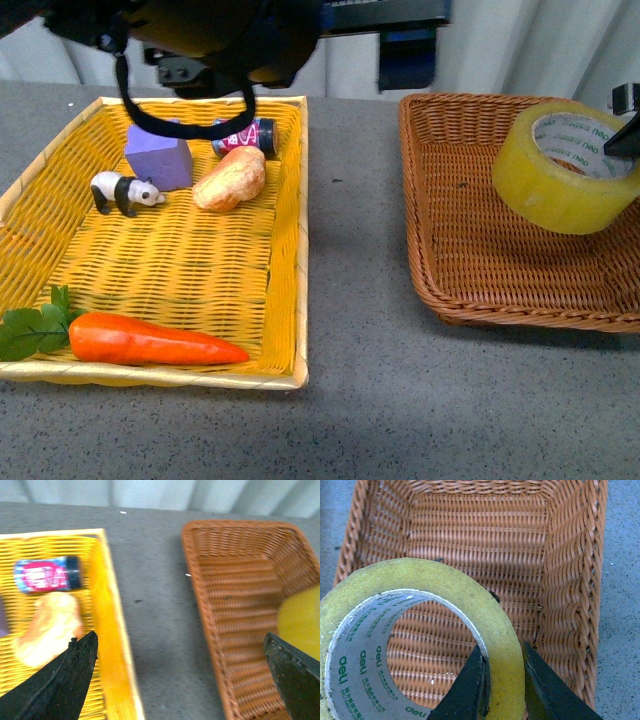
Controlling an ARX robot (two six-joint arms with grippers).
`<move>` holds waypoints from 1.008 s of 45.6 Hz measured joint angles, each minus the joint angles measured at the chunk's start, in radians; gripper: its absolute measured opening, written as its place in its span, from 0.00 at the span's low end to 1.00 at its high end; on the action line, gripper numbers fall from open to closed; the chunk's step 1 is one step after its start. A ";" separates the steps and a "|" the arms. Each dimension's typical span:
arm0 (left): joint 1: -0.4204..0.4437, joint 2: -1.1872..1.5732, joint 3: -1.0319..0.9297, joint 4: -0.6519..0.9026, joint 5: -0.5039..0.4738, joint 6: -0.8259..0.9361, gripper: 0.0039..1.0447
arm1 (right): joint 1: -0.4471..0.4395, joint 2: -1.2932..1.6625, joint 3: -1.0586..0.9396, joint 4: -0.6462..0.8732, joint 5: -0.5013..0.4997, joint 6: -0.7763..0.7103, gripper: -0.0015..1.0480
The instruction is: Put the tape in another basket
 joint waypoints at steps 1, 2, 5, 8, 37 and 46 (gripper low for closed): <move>0.004 -0.002 -0.005 0.004 -0.011 -0.001 0.94 | -0.002 0.006 0.001 0.004 0.000 -0.003 0.15; 0.013 -0.006 -0.015 0.013 -0.028 -0.003 0.94 | -0.006 0.020 0.003 0.013 0.001 -0.008 0.15; 0.046 -0.025 -0.051 0.051 -0.114 -0.026 0.94 | -0.017 0.061 0.009 0.038 0.003 -0.024 0.15; 0.071 -0.042 -0.078 0.079 -0.165 -0.035 0.94 | -0.022 0.108 0.017 0.064 -0.001 -0.031 0.15; 0.101 -0.092 -0.200 0.147 -0.277 -0.072 0.94 | 0.006 0.190 0.019 0.188 -0.008 -0.014 0.50; 0.082 -0.116 -0.229 0.182 -0.364 -0.060 0.94 | -0.011 0.082 -0.092 0.353 0.032 0.008 0.79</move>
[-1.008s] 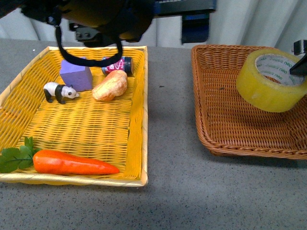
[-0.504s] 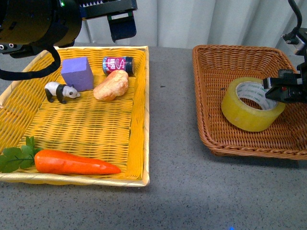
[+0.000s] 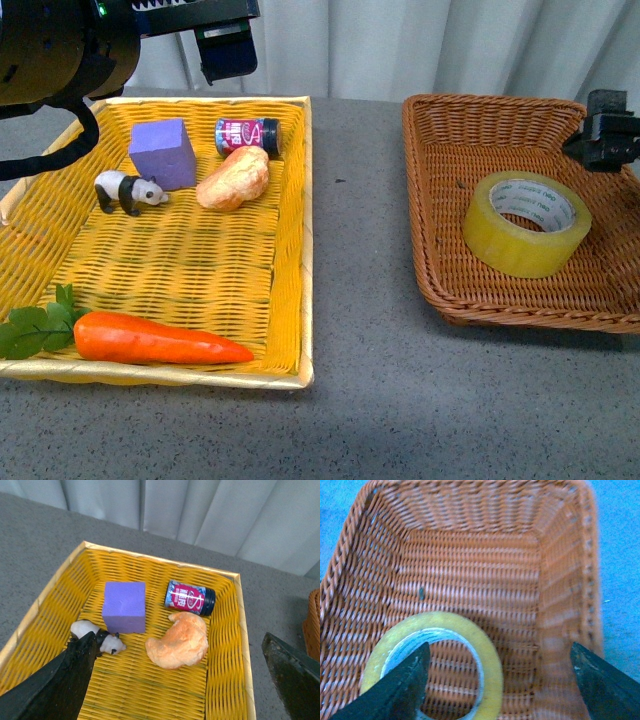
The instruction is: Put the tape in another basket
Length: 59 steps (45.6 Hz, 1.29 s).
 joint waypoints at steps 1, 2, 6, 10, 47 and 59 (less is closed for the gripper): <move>-0.003 -0.004 -0.005 0.010 -0.014 0.003 0.94 | -0.004 -0.014 -0.015 0.022 0.008 0.004 0.83; -0.006 -0.006 -0.007 0.015 -0.020 0.005 0.94 | -0.005 -0.021 -0.023 0.034 0.011 0.004 0.84; 0.011 -0.006 -0.080 0.241 0.108 0.113 0.84 | -0.016 -0.060 -0.096 0.181 0.051 0.007 0.91; 0.052 -0.047 -0.241 0.537 0.229 0.246 0.67 | -0.015 -0.048 -0.286 0.709 0.114 0.006 0.73; 0.332 -0.721 -0.741 0.413 0.517 0.342 0.03 | 0.035 -0.818 -0.863 0.711 0.154 0.005 0.01; 0.378 -0.954 -0.772 0.220 0.537 0.342 0.03 | 0.035 -1.057 -0.922 0.536 0.153 0.005 0.01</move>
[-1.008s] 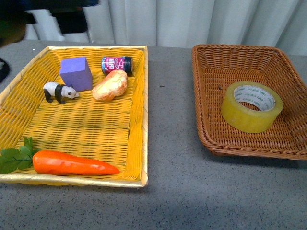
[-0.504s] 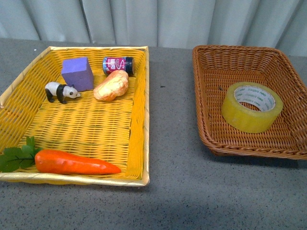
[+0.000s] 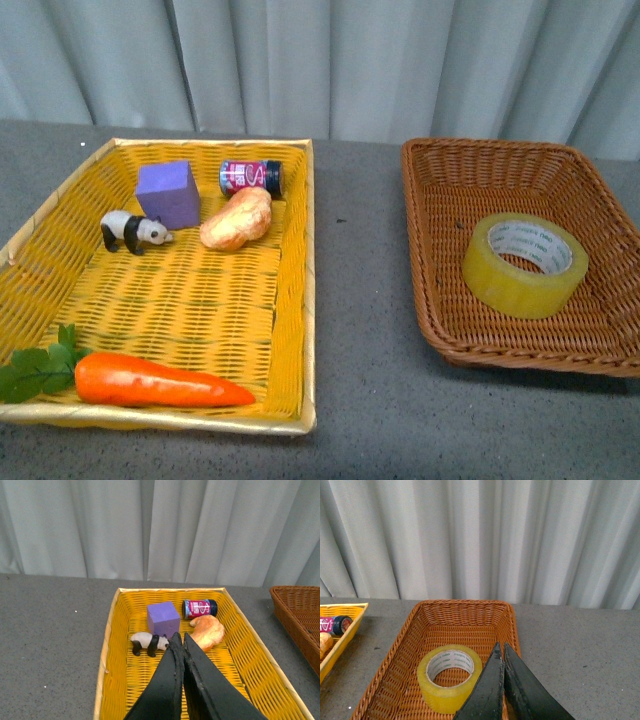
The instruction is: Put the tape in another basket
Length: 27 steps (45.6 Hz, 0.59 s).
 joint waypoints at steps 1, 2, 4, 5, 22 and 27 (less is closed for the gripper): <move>0.000 -0.015 0.000 -0.013 0.001 0.000 0.03 | 0.000 -0.008 -0.002 -0.006 0.000 0.000 0.01; 0.000 -0.031 0.000 -0.025 0.000 0.000 0.03 | 0.000 -0.024 -0.004 -0.020 0.000 0.000 0.01; 0.000 -0.061 0.000 -0.051 0.001 0.000 0.03 | 0.000 -0.064 -0.011 -0.053 0.001 0.000 0.01; 0.001 -0.075 0.000 -0.064 0.001 0.000 0.03 | 0.000 -0.079 -0.013 -0.067 0.001 0.000 0.01; 0.000 -0.277 -0.001 -0.250 0.002 0.000 0.03 | 0.000 -0.313 -0.030 -0.274 0.000 0.000 0.01; 0.000 -0.336 -0.001 -0.307 0.002 0.000 0.03 | 0.000 -0.387 -0.031 -0.341 0.000 0.000 0.01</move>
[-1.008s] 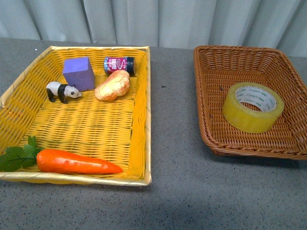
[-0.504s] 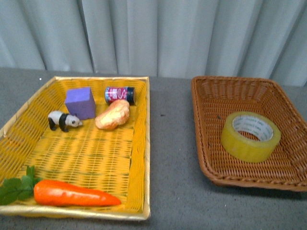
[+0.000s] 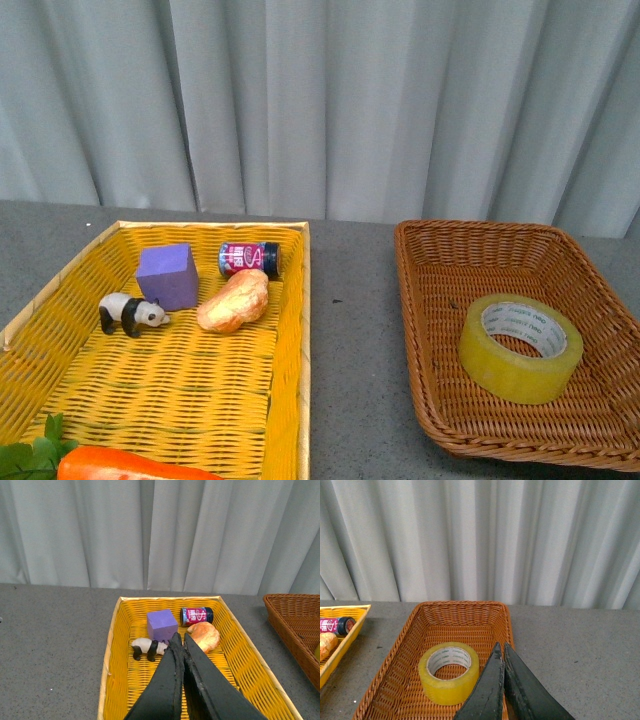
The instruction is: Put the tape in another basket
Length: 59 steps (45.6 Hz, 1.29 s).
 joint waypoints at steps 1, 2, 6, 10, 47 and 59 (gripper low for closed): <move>0.000 -0.009 0.000 -0.009 0.000 0.000 0.03 | 0.000 -0.012 0.000 -0.011 0.000 0.000 0.01; 0.000 -0.018 0.000 -0.018 0.000 0.000 0.03 | 0.000 -0.023 0.000 -0.022 0.000 0.000 0.01; 0.000 -0.064 0.000 -0.062 0.000 0.000 0.03 | 0.000 -0.079 0.000 -0.074 0.000 0.000 0.01; 0.000 -0.104 0.000 -0.101 0.000 0.000 0.03 | 0.000 -0.129 0.000 -0.122 0.000 0.000 0.01; 0.000 -0.389 0.000 -0.394 0.000 0.000 0.03 | 0.000 -0.483 0.001 -0.486 0.000 0.000 0.01; 0.000 -0.390 0.000 -0.395 0.000 0.000 0.17 | 0.000 -0.492 0.001 -0.490 -0.001 0.000 0.05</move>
